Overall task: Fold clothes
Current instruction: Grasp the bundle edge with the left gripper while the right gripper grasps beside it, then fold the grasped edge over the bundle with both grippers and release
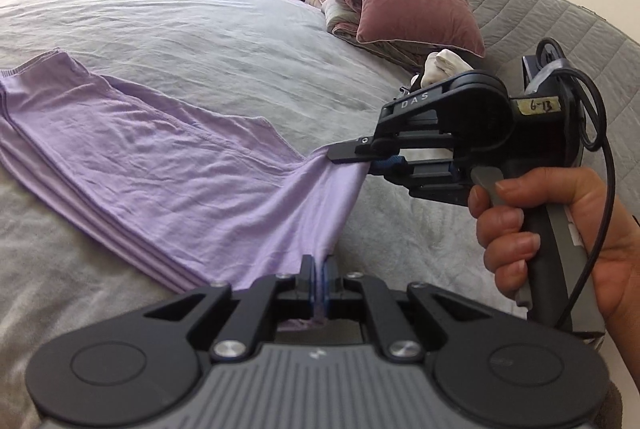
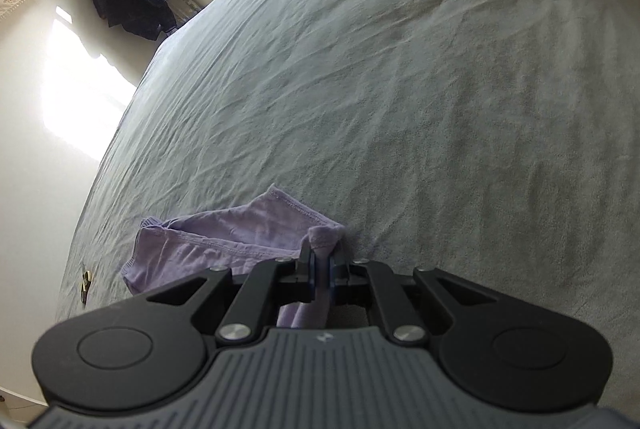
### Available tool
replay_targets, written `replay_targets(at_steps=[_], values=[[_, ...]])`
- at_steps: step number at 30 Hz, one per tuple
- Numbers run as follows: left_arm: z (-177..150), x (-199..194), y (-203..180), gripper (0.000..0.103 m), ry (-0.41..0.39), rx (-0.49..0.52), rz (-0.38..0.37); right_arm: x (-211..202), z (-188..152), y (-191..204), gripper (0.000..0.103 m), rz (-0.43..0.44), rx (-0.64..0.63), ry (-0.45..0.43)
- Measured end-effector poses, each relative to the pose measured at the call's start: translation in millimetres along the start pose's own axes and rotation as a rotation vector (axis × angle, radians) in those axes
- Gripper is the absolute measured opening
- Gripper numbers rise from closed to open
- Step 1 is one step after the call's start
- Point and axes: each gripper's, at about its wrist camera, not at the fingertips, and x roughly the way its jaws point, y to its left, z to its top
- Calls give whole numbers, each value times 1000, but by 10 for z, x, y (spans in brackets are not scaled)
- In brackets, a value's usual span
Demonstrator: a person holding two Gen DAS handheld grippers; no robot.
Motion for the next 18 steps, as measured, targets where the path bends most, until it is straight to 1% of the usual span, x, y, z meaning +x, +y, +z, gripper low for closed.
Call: replay_targets(at_steps=[3,8,14,18], values=[[100,-60,145,3,-14,-49,-27,30,44,134,6,12,1,9],[282,-210,469,3,-45,-143,-45,165,94,491,6,37,-40,28],[541,-390,898,3,-89,-196,-15,438,129,901,6,50,-91,44],[683,-483,1154,3,-104,-221,15,663,123,1143,6,57,-112,62]])
